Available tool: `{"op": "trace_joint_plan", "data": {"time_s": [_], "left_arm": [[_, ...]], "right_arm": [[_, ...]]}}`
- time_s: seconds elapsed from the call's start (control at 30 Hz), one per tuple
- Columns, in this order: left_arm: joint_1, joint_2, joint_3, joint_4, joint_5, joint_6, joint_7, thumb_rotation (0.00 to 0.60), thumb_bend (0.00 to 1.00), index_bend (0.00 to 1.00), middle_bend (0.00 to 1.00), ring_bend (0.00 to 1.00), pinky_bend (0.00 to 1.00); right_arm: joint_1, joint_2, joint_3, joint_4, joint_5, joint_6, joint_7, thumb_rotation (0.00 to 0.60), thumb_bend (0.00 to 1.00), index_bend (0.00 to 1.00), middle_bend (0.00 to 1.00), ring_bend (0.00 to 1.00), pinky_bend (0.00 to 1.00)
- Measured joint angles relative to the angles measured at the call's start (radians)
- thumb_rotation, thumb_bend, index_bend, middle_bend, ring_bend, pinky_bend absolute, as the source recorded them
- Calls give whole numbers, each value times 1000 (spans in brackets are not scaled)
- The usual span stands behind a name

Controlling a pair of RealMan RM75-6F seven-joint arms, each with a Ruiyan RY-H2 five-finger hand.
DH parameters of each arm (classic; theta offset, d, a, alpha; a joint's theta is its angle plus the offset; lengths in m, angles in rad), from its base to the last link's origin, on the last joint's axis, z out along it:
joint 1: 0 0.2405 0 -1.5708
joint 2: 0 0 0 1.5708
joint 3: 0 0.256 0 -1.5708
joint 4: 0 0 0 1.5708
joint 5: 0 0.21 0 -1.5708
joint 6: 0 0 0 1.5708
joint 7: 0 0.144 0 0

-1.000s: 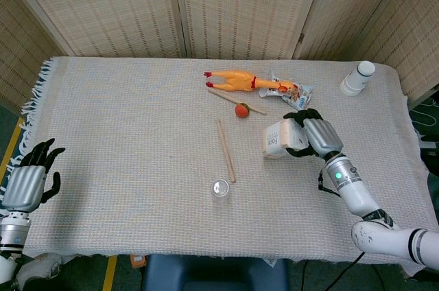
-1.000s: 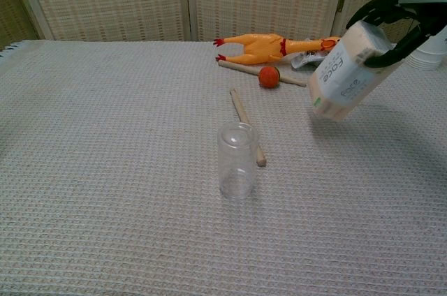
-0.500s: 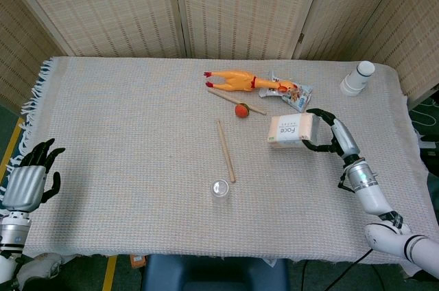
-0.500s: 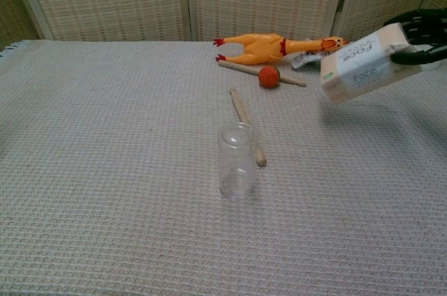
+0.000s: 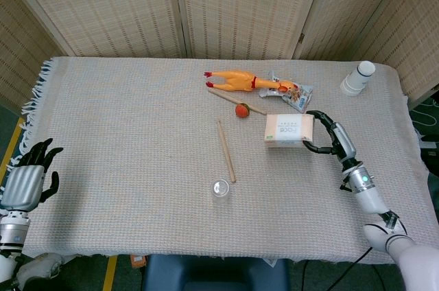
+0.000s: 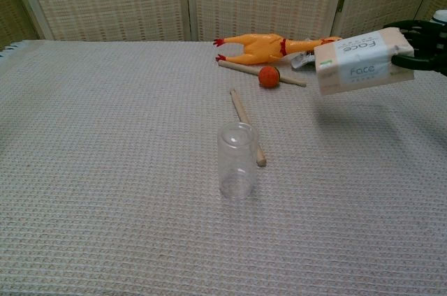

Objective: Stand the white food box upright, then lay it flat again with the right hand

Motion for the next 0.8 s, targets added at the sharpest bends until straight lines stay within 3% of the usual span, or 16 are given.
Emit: {"op": "trace_joint_plan", "data": {"time_s": [0.13,0.23,0.8], "left_arm": [[-2,-2,1,3,-3,-7,1,600,627,190,0,0,171],[-2,-2,0,5,-5,-6,2,600,627,190,0,0,171],[-2,-3,1,3,-7,-6,8,600,626,190,0,0,173]], "right_arm": [[3,-124,-7,165,-18,29,79,600,587,432,459,264,0],[7,-170,-10,222,-22,33,128,600,588,432,459,264,0],[8,-215,-30,285,-14,-32,197,600,589,427,459,264,0]]}}
